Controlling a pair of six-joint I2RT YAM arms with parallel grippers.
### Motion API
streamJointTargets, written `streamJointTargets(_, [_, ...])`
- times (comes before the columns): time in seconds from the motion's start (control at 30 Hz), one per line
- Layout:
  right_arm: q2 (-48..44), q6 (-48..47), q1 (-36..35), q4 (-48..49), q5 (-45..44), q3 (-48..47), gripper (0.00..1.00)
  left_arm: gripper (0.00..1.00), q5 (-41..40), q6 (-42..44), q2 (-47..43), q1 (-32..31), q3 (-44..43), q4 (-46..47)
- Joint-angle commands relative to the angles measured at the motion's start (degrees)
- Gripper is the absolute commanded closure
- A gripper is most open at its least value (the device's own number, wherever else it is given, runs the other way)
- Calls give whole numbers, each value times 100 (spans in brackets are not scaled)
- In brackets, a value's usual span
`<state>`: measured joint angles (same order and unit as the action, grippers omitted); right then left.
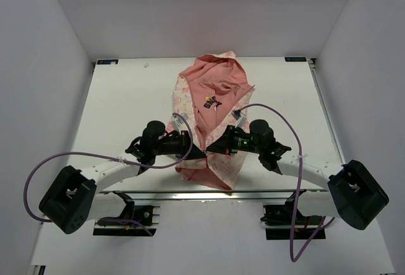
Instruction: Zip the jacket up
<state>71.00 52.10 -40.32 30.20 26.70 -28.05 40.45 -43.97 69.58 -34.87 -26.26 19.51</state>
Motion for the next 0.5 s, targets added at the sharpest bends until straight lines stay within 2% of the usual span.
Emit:
streamJointTargets(0.0, [-51,117,-3,971,-516,-420,100,100,676,195,-6,-143,-90,-587])
streamJointTargets(0.2, [-51,108,-3,857,-447,-350,100,100,632,81,-129,-160,16,-596])
streamJointTargets(0.27, [-60,108,-3,856,-245,-254,100,96,483,142,-216,-160,-72,-729])
streamJointTargets(0.37, [-192,187,-3,865,-445,1,100,96,560,108,-313,-169,-107,-554])
streamJointTargets(0.47, [-367,169,-3,778,-744,28,100,100,447,204,-375,-160,-134,-808])
